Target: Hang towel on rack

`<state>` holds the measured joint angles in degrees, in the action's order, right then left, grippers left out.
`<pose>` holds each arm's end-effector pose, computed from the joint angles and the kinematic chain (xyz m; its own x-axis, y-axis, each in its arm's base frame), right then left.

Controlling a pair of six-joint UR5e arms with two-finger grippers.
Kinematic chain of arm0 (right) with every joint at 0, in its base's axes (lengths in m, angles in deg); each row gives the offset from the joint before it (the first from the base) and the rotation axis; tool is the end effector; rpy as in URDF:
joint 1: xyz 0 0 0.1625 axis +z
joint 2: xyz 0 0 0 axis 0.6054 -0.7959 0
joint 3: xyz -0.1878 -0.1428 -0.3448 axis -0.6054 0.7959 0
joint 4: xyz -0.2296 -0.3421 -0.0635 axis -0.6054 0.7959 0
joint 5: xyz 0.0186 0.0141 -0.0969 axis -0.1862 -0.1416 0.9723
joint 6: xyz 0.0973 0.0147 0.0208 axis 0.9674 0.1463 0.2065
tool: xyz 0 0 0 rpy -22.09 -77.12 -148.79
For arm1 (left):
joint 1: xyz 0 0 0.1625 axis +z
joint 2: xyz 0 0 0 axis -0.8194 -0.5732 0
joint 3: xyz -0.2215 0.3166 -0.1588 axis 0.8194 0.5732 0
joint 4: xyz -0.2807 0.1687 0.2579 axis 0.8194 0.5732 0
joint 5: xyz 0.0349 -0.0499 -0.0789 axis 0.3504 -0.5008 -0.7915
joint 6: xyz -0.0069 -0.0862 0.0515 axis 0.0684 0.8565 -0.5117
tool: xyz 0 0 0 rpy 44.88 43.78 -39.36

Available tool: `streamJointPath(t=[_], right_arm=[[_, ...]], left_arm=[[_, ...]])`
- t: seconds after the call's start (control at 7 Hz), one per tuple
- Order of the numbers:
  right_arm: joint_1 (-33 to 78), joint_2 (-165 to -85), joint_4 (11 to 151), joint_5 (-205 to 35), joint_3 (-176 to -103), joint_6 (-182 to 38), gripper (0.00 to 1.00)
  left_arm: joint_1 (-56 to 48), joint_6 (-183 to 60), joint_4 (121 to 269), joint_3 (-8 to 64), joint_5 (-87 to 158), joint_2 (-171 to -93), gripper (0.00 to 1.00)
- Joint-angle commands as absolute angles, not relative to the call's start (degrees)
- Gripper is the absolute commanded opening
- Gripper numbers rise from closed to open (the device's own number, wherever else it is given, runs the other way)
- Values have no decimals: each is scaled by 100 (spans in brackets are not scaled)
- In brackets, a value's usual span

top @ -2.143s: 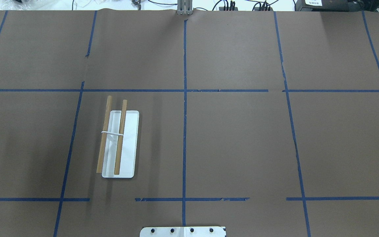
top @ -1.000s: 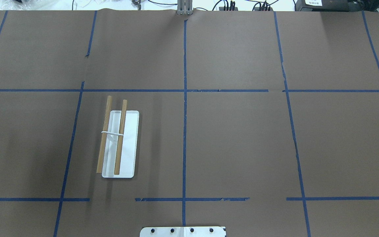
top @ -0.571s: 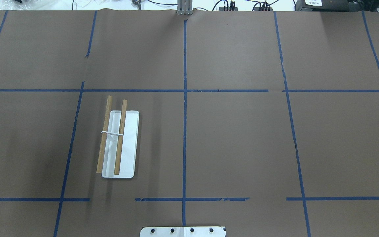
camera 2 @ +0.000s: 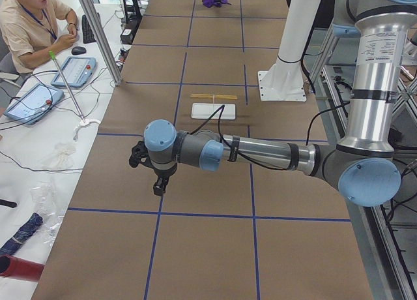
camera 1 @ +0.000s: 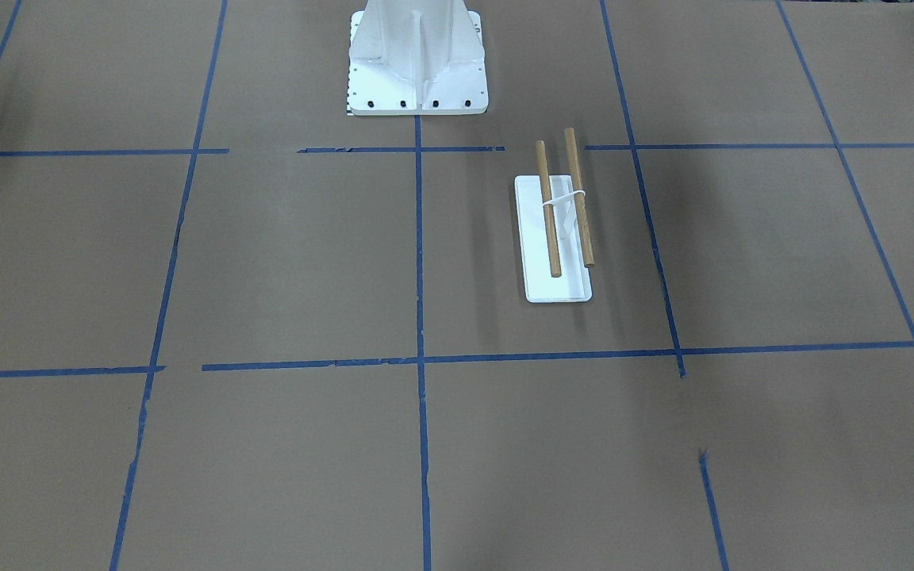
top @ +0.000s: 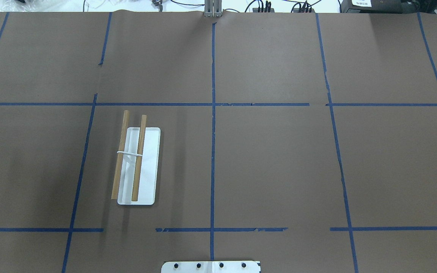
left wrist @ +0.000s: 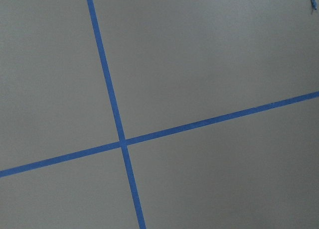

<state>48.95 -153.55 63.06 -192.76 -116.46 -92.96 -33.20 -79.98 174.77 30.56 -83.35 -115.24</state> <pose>0.0413 -0.3992 0.8309 0.7460 -0.1660 0.6449 0.1246 0.9861 0.1098 -0.0397 -0.5265 0.5751 0.6316 0.2494 -0.7341 -0.0683 0.9611 0.2677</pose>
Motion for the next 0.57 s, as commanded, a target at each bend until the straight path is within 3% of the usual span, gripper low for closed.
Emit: streamJointPath(t=[0.0, 0.14, 0.43], right_arm=[[5727, -15441, 6569, -20434, -12385, -9305, 0], [5905, -15476, 7137, -20727, -12980, -9296, 0], [5995, -15075, 10385, -20660, -15295, -9217, 0]], left_arm=[[-3322, -8014, 17476, 3059, -8335, -11532, 100], [-3322, -8014, 17659, 3042, -8335, -11533, 100], [-3322, -7988, 18091, 3051, -8326, -11497, 100]])
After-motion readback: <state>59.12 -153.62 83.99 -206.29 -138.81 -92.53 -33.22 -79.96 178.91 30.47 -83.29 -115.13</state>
